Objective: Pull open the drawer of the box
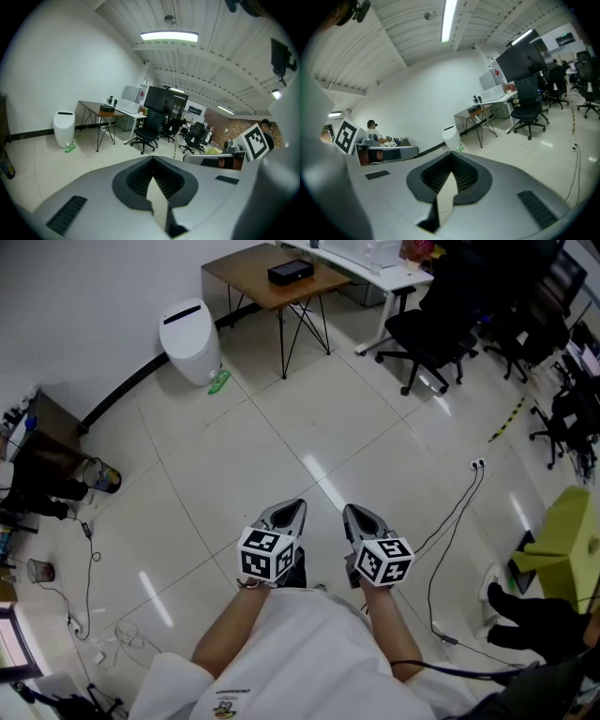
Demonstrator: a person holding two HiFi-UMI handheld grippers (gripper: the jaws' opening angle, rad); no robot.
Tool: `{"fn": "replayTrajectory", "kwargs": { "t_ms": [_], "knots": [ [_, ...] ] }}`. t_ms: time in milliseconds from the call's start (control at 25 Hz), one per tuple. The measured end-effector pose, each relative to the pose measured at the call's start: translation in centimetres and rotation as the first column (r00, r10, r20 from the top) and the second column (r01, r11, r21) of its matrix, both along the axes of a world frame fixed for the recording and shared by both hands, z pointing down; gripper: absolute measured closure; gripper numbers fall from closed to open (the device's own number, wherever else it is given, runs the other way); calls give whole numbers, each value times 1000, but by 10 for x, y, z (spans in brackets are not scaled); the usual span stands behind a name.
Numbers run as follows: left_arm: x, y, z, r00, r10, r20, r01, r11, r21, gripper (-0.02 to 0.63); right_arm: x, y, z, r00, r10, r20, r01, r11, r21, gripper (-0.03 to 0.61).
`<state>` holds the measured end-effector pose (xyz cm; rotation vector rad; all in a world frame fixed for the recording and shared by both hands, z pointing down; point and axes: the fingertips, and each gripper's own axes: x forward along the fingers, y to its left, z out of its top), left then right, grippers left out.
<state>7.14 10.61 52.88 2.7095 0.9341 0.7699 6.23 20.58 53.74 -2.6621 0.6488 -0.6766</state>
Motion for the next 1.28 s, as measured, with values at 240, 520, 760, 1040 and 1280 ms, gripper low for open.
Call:
{"fn": "replayTrajectory", "kwargs": {
  "t_ms": [240, 520, 760, 1040, 1280],
  "knots": [
    [70, -22, -7, 1000, 1, 9, -1, 1000, -17, 614, 67, -26, -14, 1000, -8, -10, 7, 1000, -16, 592],
    [137, -44, -14, 1000, 9, 0, -9, 1000, -27, 614, 132, -53, -21, 1000, -17, -17, 17, 999, -31, 592],
    [184, -68, -15, 1000, 27, 0, -27, 999, -21, 614, 185, -82, -28, 999, -15, -34, 13, 999, -31, 592],
    [223, -83, -17, 998, 69, -9, -69, 998, -10, 614, 222, -102, -29, 999, 14, -39, -14, 1000, -23, 592],
    [242, -80, -15, 996, 83, 10, -83, 996, -18, 614, 241, -95, -24, 999, 41, -9, -41, 999, -11, 592]
  ]
}}
